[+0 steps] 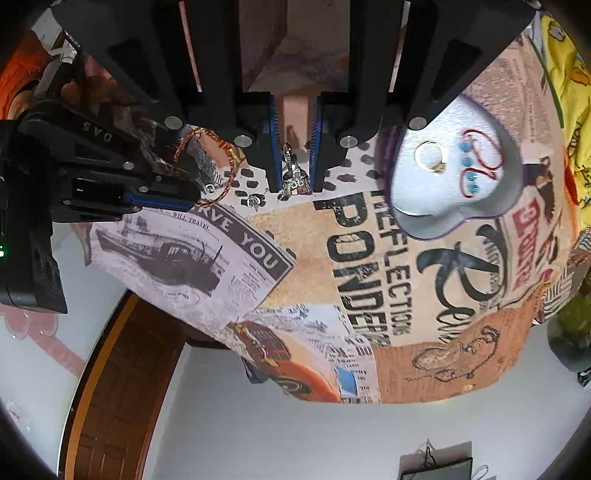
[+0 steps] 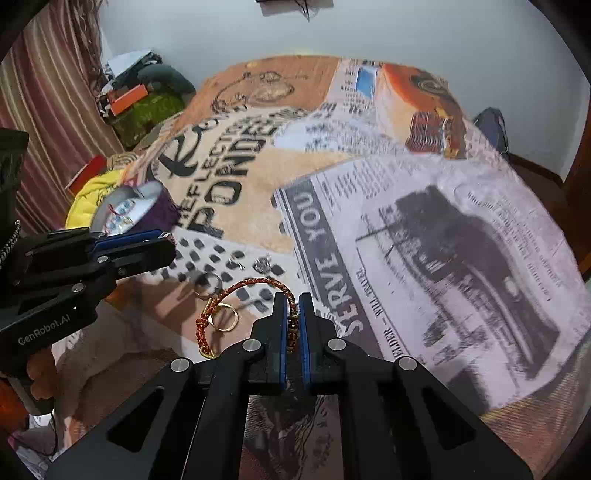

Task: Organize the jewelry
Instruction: 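Carry the earring and orange bracelet into the heart tin and open both grippers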

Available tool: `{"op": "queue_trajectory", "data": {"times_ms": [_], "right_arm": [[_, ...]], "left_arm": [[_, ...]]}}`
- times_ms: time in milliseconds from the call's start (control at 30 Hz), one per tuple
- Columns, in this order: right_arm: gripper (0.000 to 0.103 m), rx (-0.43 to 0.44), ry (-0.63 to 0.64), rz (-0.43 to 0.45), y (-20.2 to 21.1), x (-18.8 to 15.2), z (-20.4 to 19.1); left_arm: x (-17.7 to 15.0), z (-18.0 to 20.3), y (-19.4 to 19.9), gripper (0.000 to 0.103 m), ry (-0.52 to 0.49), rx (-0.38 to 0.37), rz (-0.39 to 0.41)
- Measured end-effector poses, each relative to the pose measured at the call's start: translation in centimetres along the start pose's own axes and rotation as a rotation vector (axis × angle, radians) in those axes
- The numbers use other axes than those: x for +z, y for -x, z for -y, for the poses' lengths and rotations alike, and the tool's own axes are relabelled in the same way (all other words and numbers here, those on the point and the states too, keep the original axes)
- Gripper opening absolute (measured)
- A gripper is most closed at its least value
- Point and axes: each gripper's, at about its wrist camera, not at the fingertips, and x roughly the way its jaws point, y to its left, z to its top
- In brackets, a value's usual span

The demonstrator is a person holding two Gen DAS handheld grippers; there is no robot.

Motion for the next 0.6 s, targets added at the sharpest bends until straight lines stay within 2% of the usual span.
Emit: {"op": "queue_trajectory", "data": {"times_ms": [367,600], "right_arm": [[0.005,-0.025,0.038,0.119,4.0,2.4,-2.1],[0.006,0.000,0.061,0.151,4.3,3.8,-4.4]], "left_arm": [[0.1,-1.6,4.8,0.013,0.027,0.014,0.080],[0.1,-3.5,7.9,0.013,0.043,0.046,0.136]]}}
